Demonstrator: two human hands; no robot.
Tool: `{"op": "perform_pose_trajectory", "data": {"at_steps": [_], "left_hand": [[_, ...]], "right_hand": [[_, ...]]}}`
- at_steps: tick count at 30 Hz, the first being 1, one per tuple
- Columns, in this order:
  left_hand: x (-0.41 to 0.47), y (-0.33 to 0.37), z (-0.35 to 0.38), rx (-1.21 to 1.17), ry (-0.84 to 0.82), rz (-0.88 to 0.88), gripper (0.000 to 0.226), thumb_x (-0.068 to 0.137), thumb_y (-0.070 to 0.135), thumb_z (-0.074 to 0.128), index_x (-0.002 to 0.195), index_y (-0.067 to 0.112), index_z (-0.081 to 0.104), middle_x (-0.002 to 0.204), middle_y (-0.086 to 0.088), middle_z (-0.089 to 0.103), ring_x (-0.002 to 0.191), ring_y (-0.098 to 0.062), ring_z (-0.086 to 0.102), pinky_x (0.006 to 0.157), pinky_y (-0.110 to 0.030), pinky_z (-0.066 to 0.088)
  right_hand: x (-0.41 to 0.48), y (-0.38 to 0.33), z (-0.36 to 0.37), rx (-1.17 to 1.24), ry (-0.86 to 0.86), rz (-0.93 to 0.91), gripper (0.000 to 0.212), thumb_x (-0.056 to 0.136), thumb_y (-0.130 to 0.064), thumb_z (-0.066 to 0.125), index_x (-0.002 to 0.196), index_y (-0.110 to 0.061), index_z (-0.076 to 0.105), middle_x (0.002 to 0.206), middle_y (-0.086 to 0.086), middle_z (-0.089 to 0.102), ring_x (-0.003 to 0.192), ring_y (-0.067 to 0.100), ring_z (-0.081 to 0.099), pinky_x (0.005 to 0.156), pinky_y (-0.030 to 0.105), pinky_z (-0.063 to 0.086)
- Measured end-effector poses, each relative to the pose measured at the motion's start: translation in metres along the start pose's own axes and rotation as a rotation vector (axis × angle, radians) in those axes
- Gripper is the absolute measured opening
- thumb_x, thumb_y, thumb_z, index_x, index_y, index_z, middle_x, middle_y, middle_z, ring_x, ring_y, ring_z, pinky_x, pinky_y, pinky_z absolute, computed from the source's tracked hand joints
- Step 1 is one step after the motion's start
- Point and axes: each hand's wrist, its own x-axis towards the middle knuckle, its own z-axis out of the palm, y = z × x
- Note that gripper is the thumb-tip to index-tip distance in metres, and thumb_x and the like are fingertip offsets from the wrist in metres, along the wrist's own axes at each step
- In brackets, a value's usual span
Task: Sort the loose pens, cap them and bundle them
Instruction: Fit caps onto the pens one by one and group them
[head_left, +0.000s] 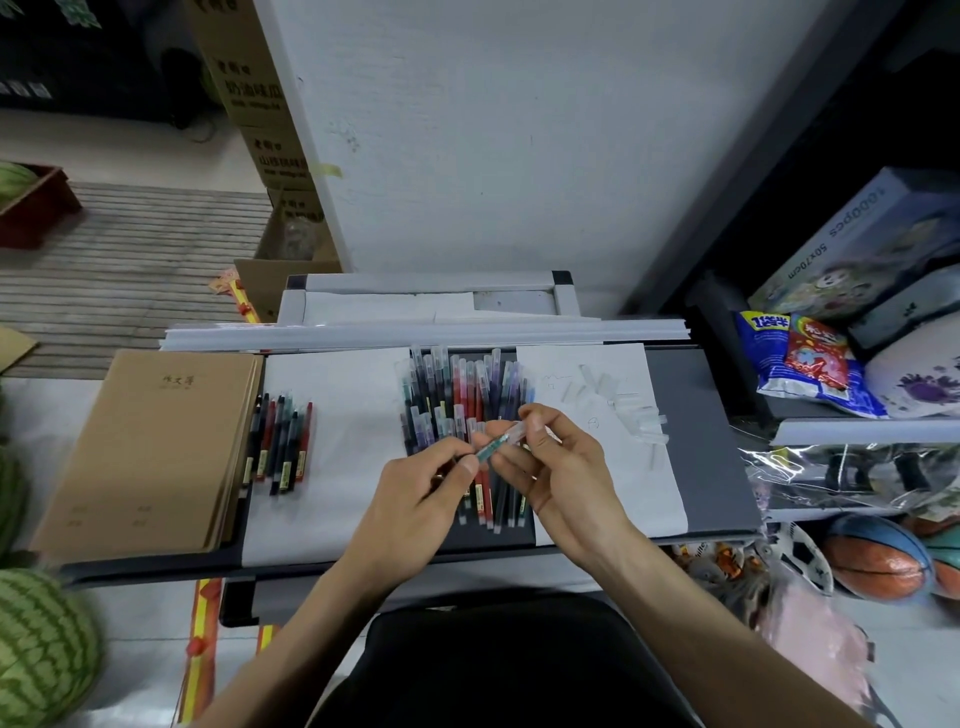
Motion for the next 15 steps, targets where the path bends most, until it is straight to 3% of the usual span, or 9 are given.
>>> {"op": "perform_pose_trajectory", "data": {"at_steps": [5,10,15], "left_hand": [[-0.001,-0.002,0.003,0.039,-0.003,-0.024,0.022,0.108,0.027,0.054,0.096,0.024,0.072,0.06,0.01,0.051,0.055,-0.007,0.042,0.054,-0.022,0.035],[0.007,-0.001,0.005,0.047,-0.054,-0.054,0.038,0.109,0.019,0.052,0.078,0.033,0.07,0.058,0.013,0.051,0.053,-0.006,0.042,0.057,-0.022,0.035],[0.018,-0.002,0.004,-0.213,-0.165,-0.144,0.031,0.11,0.016,0.051,0.091,0.012,0.075,0.062,0.0,0.053,0.045,-0.009,0.04,0.046,-0.019,0.033]], "right_hand": [[-0.002,0.009,-0.003,-0.284,-0.032,-0.172,0.014,0.107,-0.012,0.054,0.11,-0.007,0.067,0.106,0.017,0.078,0.104,0.032,0.075,0.083,0.028,0.06],[0.001,0.017,-0.002,-0.206,-0.02,-0.152,0.026,0.107,-0.007,0.052,0.098,-0.011,0.075,0.105,0.023,0.077,0.1,0.036,0.075,0.08,0.034,0.061],[0.012,0.001,-0.01,-0.236,-0.073,-0.08,0.019,0.105,-0.008,0.057,0.099,-0.009,0.074,0.107,0.023,0.077,0.09,0.03,0.076,0.076,0.029,0.061]]}}
